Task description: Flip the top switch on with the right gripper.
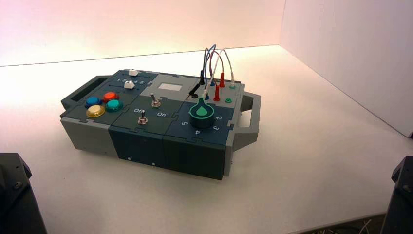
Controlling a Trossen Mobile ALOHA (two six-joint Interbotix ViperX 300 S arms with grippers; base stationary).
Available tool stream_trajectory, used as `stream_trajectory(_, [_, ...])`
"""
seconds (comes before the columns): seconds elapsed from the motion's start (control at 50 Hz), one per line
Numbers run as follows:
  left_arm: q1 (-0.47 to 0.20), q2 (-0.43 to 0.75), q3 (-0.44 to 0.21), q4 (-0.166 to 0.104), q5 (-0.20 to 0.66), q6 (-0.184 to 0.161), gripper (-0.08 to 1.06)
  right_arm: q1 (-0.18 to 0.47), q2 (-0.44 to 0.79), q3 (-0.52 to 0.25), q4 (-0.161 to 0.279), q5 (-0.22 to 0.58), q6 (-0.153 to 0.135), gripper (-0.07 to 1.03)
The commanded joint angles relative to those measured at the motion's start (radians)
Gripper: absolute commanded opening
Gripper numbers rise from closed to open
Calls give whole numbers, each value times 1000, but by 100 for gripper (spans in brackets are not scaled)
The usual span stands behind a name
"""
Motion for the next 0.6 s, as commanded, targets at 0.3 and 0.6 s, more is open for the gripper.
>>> stream_trajectory(0.3, [-3, 9, -14, 0, -15, 2, -3, 143, 80, -72, 6, -15, 2, -2])
stream_trajectory(0.6, [-3, 9, -9, 0, -15, 0, -3, 302, 250, -140, 14, -80, 3, -2])
